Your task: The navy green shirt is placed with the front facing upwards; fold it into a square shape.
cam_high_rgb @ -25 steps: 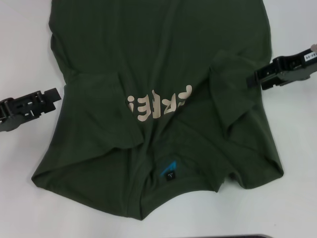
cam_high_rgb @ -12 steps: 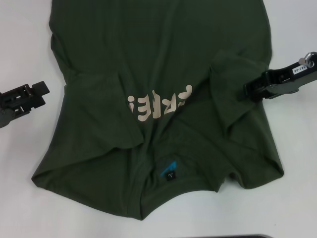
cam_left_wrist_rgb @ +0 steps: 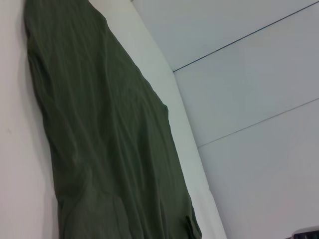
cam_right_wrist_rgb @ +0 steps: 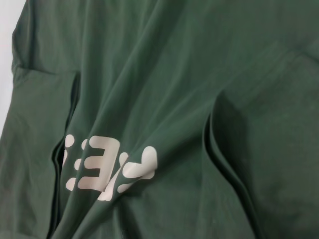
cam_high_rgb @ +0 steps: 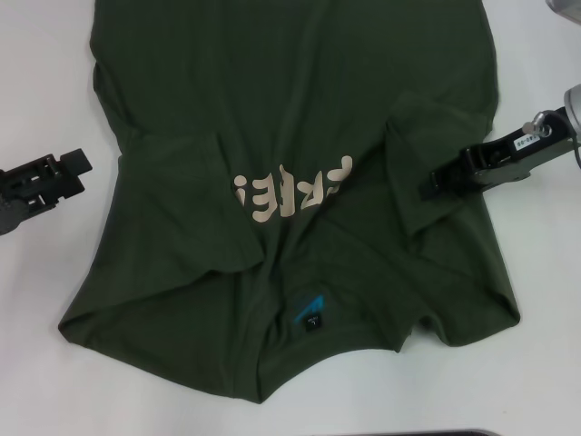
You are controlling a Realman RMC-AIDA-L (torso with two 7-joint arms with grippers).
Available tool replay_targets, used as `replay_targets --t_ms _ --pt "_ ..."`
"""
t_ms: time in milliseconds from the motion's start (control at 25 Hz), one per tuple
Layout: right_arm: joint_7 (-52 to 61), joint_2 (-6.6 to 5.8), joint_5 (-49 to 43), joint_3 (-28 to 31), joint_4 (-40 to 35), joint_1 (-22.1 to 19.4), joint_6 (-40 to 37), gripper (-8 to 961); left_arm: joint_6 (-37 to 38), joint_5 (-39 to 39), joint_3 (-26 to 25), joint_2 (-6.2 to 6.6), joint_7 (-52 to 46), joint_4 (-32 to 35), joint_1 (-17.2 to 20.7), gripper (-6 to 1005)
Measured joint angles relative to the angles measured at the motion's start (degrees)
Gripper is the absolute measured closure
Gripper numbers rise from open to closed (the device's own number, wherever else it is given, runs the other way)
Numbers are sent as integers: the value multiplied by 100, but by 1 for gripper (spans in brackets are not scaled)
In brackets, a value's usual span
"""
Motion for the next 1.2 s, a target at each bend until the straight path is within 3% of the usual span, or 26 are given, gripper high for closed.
replay_targets --t_ms 280,680,800,1040,1120,1200 --pt "-71 -10 277 118 -1 -44 5 359 -54 24 11 -21 2 25 -1 343" --pt "-564 -13 1590 119 225 -18 -273 350 -62 9 5 15 -15 79 -1 344" --pt "-573 -116 1641 114 162 -73 -332 348 -58 5 2 17 -17 80 0 344" --pt "-949 -447 1354 196 84 -342 -289 342 -61 3 3 18 -19 80 0 344" --pt "-1582 -428 1442 370 -109 -537 -301 340 -54 18 21 18 2 73 0 344" --pt "-2691 -232 1662 611 -558 -880 -360 338 -22 30 48 20 51 50 0 344"
